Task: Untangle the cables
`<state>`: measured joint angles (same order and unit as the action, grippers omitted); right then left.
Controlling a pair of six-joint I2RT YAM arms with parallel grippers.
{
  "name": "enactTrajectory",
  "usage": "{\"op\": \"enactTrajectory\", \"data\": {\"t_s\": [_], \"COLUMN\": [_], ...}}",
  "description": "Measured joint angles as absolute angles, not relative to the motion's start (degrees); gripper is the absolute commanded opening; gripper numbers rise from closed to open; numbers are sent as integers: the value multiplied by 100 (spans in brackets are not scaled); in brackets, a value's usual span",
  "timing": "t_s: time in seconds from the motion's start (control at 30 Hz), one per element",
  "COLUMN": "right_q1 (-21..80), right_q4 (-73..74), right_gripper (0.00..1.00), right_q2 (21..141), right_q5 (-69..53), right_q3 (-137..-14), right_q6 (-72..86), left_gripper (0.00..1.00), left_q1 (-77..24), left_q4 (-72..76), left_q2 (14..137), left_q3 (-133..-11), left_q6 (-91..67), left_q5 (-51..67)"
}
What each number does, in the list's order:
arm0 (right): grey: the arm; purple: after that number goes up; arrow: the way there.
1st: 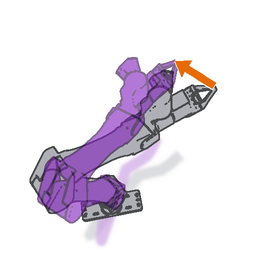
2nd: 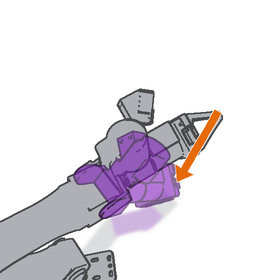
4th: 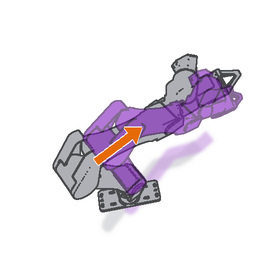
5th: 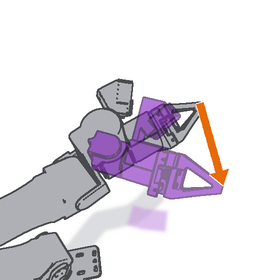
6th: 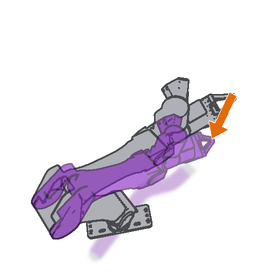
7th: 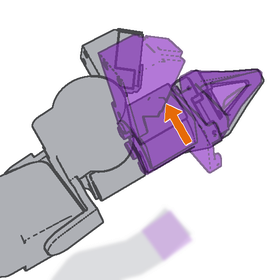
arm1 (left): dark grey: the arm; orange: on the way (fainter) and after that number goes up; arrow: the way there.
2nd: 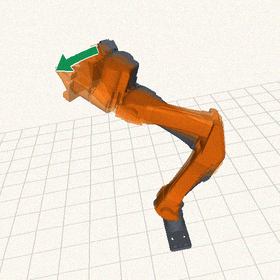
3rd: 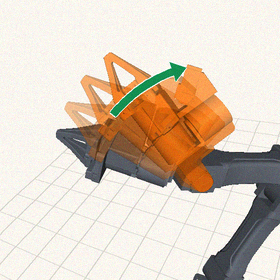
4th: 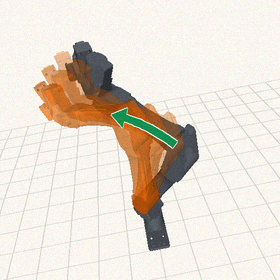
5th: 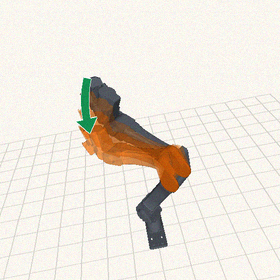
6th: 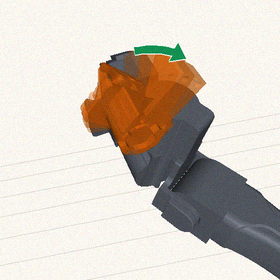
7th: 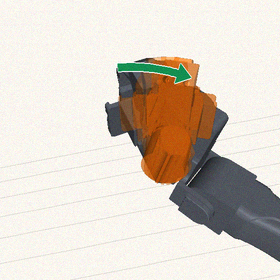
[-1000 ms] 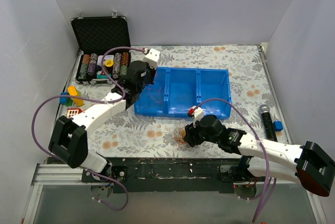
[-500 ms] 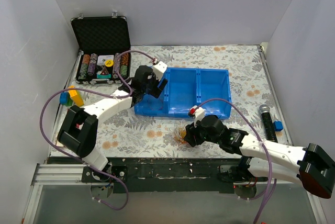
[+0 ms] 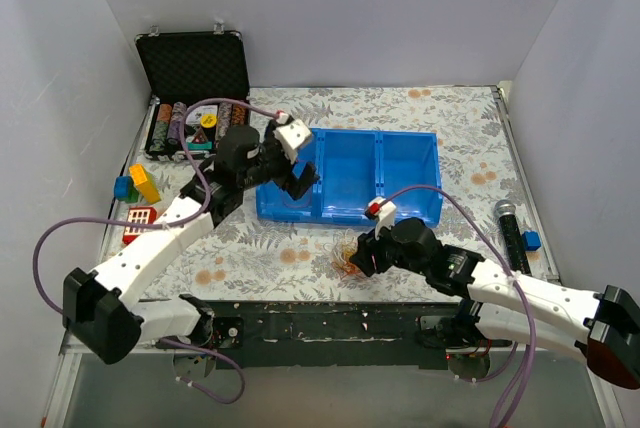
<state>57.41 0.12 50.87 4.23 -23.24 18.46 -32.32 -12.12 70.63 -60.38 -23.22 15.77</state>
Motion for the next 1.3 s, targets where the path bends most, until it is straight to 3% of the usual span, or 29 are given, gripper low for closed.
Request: {"op": "enactTrajectory", "data": {"t_s": [0.27, 0.63, 0.77, 1.13, 1.3], "right_q1": [5741, 5741, 5741, 5741, 5741], "right_q4": [237, 499, 598, 631, 611], "right_gripper": [45, 38, 32, 31, 30], "right_q2": [4471, 3806, 3806, 3806, 3813], "right_q5": [812, 1291, 1332, 1378, 1376], "right_q3": [-2324, -2233, -2132, -2078, -2078], "right_q6": [1946, 2128, 2154, 2169, 2158], "left_gripper": [75, 70, 60, 54, 42], "left_q1": [-4348, -4593, -4650, -4812, -4812], "left_q4": [-1461, -1219, -1194, -1219, -1256], "left_q2": [7544, 8554, 8788, 9255, 9255], "left_q3": [-5575, -5439, -5603, -5815, -5815], "left_q6": [-2436, -3369, -3625, -3861, -3903], "left_q5": [2440, 2318, 2397, 2438, 2340]}}
